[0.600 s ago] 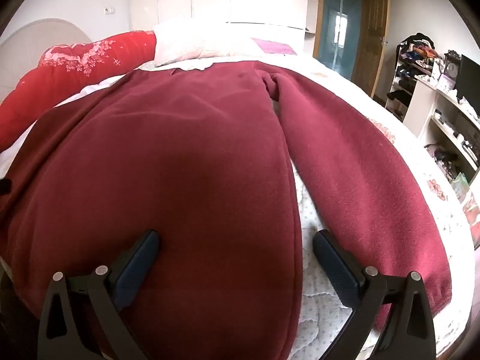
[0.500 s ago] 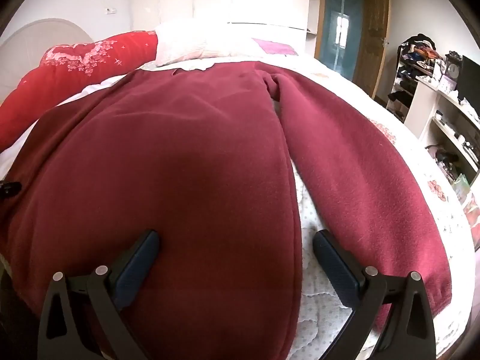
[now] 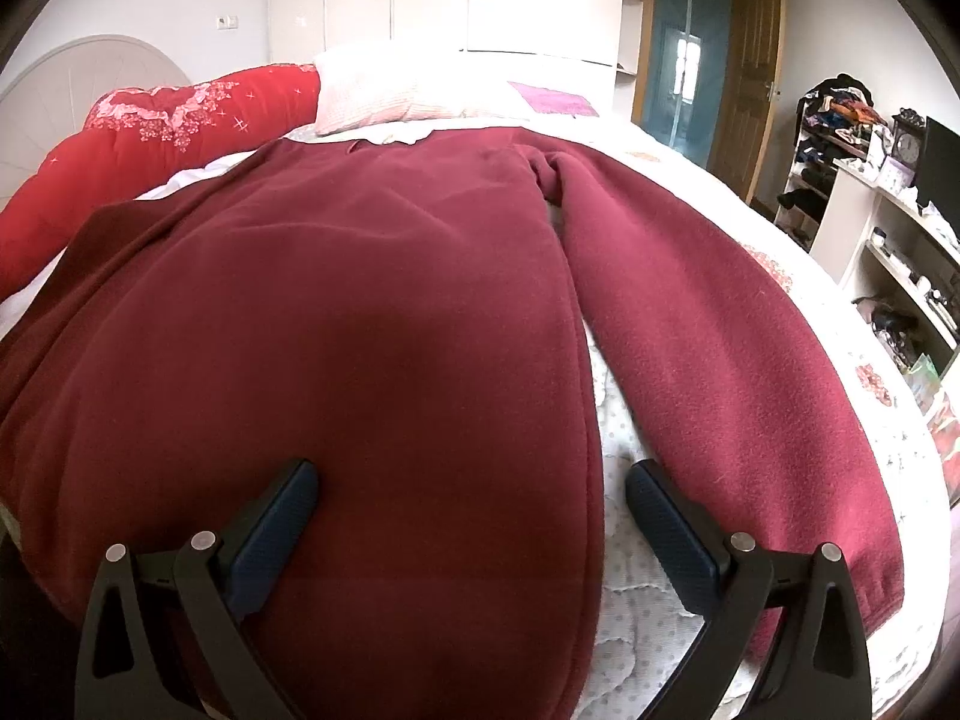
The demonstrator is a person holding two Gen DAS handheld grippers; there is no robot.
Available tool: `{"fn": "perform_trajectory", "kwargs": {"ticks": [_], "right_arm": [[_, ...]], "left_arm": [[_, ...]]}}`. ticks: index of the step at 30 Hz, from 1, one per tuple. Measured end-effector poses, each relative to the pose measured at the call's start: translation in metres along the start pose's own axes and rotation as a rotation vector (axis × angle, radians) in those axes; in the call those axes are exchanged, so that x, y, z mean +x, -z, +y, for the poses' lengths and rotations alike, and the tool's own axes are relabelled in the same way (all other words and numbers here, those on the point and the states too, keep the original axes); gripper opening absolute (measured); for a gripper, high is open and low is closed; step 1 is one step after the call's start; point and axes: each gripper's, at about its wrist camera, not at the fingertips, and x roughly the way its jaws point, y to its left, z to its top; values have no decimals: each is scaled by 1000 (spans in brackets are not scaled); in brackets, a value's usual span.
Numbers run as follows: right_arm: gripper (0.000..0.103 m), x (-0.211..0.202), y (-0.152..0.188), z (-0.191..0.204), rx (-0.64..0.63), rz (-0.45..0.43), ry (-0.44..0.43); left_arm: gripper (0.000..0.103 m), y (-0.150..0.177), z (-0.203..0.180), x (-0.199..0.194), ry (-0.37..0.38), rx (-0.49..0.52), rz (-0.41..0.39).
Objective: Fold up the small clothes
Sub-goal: 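Position both grippers over the hem of the maroon sweater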
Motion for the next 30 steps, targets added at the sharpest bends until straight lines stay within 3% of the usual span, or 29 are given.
{"fn": "perform_trajectory", "kwargs": {"ticks": [2, 5, 8, 9, 10, 12, 14, 16, 19, 23, 24, 26, 28, 30], "right_arm": [[103, 0, 1, 0, 0, -11, 0], [103, 0, 2, 0, -4, -4, 1], [103, -2, -2, -6, -6, -7, -45], [102, -4, -10, -13, -15, 38, -94], [92, -8, -14, -18, -8, 51, -121], [88, -30, -24, -45, 53, 5, -158], [95, -54, -31, -80, 105, -71, -77], [99, -59, -28, -107, 141, -79, -7], [99, -41, -10, -140, 166, 49, 101], [98, -24, 17, -151, 227, 92, 64], [94, -25, 17, -148, 227, 83, 56], [32, -26, 10, -140, 197, 86, -23], [13, -25, -4, -144, 208, 88, -96], [12, -25, -17, -159, 230, 62, -77]], "left_arm": [[35, 10, -6, -14, 62, 6, -9], [48, 25, -27, -30, 131, 58, -40], [53, 44, -50, -44, 199, 119, -41], [53, 48, -56, -48, 216, 137, -37], [55, 53, -63, -52, 233, 159, -32], [61, 60, -73, -55, 258, 190, -23], [63, 66, -81, -53, 266, 203, -9], [63, 71, -87, -46, 274, 201, 24], [63, 77, -93, -41, 306, 191, 71], [63, 83, -101, -47, 299, 215, 65], [63, 84, -102, -48, 299, 214, 65], [63, 85, -102, -49, 301, 210, 64], [63, 85, -100, -50, 303, 196, 66], [63, 84, -97, -50, 301, 183, 69]]}}
